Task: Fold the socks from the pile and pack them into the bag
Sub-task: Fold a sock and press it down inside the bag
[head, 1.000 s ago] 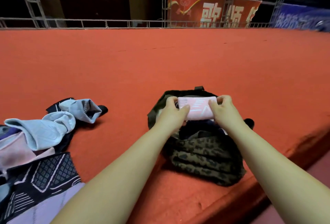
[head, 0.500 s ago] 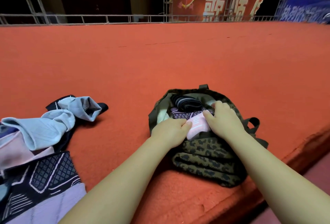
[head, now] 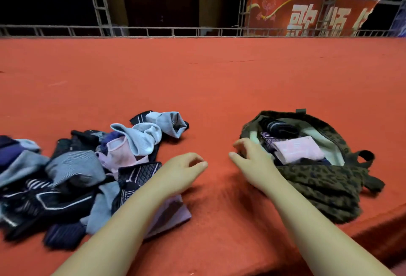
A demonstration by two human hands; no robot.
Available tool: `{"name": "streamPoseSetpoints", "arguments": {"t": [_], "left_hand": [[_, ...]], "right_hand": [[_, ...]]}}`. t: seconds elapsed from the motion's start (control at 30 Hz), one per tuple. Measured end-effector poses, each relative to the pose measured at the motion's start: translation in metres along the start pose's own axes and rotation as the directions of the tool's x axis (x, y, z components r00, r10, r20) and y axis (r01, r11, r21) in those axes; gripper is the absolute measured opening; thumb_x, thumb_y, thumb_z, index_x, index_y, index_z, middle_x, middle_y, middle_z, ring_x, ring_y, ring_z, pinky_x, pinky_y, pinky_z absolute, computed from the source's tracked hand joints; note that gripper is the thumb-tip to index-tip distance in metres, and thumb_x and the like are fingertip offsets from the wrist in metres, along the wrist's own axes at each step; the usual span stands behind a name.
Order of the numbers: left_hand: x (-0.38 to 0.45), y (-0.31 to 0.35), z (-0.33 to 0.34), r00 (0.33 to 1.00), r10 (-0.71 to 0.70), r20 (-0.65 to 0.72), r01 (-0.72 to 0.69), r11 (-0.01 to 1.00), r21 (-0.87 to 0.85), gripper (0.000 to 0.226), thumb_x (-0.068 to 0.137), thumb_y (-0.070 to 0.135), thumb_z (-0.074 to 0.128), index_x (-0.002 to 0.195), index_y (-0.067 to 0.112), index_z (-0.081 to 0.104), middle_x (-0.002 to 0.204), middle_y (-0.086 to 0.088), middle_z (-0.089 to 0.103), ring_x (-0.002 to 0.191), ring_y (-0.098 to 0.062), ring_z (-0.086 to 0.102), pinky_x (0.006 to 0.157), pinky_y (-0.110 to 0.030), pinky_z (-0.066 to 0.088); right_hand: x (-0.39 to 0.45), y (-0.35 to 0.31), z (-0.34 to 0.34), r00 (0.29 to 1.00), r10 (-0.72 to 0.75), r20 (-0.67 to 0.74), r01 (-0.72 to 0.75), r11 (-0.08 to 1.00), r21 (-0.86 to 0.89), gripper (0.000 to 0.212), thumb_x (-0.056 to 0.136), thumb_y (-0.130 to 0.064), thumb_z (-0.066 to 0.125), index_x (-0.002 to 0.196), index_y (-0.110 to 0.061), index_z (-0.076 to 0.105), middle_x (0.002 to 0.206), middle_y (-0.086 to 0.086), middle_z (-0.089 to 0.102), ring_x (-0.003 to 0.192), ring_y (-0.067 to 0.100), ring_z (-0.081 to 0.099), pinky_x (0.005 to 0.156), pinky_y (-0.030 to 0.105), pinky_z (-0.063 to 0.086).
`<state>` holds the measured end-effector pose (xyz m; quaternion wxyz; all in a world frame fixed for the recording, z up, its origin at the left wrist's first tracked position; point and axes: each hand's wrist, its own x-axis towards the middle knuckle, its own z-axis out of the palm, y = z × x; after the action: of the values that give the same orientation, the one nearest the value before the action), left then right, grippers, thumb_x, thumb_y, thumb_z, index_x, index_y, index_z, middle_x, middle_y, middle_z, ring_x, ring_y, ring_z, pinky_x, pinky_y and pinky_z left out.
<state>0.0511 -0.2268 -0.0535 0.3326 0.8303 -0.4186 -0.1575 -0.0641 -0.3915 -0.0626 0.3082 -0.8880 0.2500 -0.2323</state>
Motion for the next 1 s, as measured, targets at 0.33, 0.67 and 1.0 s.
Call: {"name": "streamPoseSetpoints", "arguments": {"t": [0.33,0.67,1.0], "left_hand": [[-0.092,-0.076,-0.049,0.976,-0.090,-0.198,0.060,0.987,-0.151,0.011,0.089,0.030,0.057,0.081,0.032,0.065,0.080,0.017,0.068,0.079,-0.001,0.063,0.083,-0.029,0.050],[-0.097,-0.084,-0.029,0.998,-0.023,-0.064,0.029,0.995,0.094,0.048,0.065,0.072,0.044,0.088,0.036,0.063,0.085,0.016,0.065,0.084,0.001,0.058,0.082,-0.028,0.048],[-0.071,-0.088,-0.025,0.760,0.493,-0.423,-0.501,0.860,0.103,0.042,0.097,0.048,0.033,0.064,0.024,0.043,0.061,0.009,0.047,0.059,0.001,0.038,0.056,-0.015,0.029]], "right_hand": [[-0.037,-0.056,0.100,0.903,-0.054,0.426,-0.048,0.973,0.226,0.008,0.088,-0.022,0.061,0.095,-0.021,0.057,0.078,-0.008,0.062,0.061,0.003,0.054,0.062,0.023,0.045],[-0.036,-0.057,0.101,0.824,0.043,0.566,-0.216,0.945,0.244,0.018,0.089,-0.033,0.062,0.086,-0.018,0.052,0.064,-0.004,0.058,0.052,0.012,0.048,0.047,0.023,0.037],[0.004,-0.082,0.113,0.905,-0.339,0.259,0.263,0.921,0.288,0.032,0.103,-0.025,0.031,0.111,-0.025,0.061,0.128,-0.010,0.051,0.133,0.004,0.032,0.112,0.020,0.021]]}}
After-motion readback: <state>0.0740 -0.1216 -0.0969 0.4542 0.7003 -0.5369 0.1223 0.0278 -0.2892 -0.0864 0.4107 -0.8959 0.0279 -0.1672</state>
